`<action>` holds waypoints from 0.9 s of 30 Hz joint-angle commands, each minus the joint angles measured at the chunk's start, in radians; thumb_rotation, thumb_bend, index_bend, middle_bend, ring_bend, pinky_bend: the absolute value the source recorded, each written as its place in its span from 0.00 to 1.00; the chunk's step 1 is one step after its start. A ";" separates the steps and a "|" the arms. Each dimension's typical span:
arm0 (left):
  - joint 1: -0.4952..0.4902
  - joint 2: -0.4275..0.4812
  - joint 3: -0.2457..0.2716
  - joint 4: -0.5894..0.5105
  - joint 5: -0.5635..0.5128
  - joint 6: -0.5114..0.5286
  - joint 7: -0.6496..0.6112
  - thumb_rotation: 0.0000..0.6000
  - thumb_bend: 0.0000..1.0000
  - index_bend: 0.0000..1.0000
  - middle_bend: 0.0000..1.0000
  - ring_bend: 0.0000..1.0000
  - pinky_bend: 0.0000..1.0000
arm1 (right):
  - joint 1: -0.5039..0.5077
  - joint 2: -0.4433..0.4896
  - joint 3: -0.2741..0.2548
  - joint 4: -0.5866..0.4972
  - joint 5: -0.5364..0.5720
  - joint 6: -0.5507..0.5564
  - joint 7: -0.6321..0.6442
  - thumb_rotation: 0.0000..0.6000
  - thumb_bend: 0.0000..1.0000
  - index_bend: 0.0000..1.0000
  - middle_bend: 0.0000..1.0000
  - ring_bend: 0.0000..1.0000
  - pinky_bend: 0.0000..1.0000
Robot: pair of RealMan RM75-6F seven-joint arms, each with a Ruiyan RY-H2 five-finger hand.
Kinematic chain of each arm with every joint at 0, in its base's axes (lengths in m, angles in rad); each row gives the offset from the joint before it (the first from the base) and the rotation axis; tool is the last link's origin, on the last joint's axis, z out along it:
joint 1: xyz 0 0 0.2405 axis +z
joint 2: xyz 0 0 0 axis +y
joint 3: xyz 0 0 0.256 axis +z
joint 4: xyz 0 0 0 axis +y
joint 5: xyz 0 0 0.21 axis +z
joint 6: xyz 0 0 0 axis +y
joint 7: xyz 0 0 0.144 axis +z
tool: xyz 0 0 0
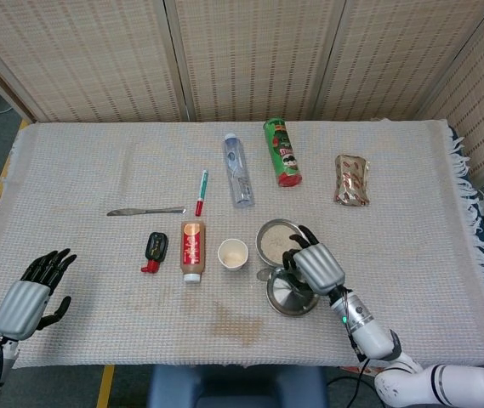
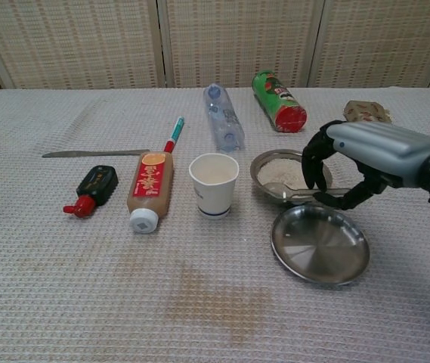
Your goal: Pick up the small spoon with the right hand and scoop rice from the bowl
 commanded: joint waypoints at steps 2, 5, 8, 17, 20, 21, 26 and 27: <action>0.000 0.001 0.000 0.000 0.000 0.000 -0.002 1.00 0.45 0.00 0.00 0.00 0.12 | -0.023 -0.023 -0.024 0.046 -0.002 -0.048 -0.003 1.00 0.39 0.87 0.57 0.14 0.04; 0.001 0.002 0.000 0.002 0.000 0.003 -0.006 1.00 0.45 0.00 0.00 0.00 0.12 | -0.025 -0.034 -0.021 0.059 0.005 -0.066 -0.015 1.00 0.38 0.87 0.57 0.14 0.04; 0.001 0.003 -0.001 0.002 0.000 0.003 -0.008 1.00 0.45 0.00 0.00 0.00 0.12 | -0.025 -0.036 -0.017 0.063 0.016 -0.084 -0.037 1.00 0.38 0.85 0.57 0.14 0.04; 0.000 0.004 0.000 0.000 -0.003 -0.003 -0.012 1.00 0.45 0.00 0.00 0.00 0.12 | -0.021 -0.012 -0.013 0.027 0.097 -0.148 -0.155 1.00 0.38 0.37 0.38 0.08 0.03; -0.001 0.008 0.002 -0.006 -0.004 -0.008 -0.012 1.00 0.45 0.00 0.00 0.00 0.13 | -0.019 0.002 -0.007 0.005 0.117 -0.159 -0.170 1.00 0.38 0.25 0.33 0.07 0.01; 0.000 0.009 0.002 -0.007 -0.004 -0.007 -0.011 1.00 0.45 0.00 0.00 0.00 0.14 | -0.020 0.006 -0.006 -0.002 0.118 -0.158 -0.172 1.00 0.38 0.23 0.32 0.07 0.01; 0.003 0.010 0.002 -0.010 -0.001 0.001 -0.007 1.00 0.45 0.00 0.00 0.00 0.14 | -0.044 0.065 0.002 -0.080 0.066 -0.100 -0.141 1.00 0.38 0.19 0.32 0.06 0.01; 0.003 0.010 0.002 -0.010 -0.001 0.001 -0.007 1.00 0.45 0.00 0.00 0.00 0.14 | -0.052 0.080 0.003 -0.098 0.049 -0.079 -0.135 1.00 0.38 0.19 0.31 0.06 0.01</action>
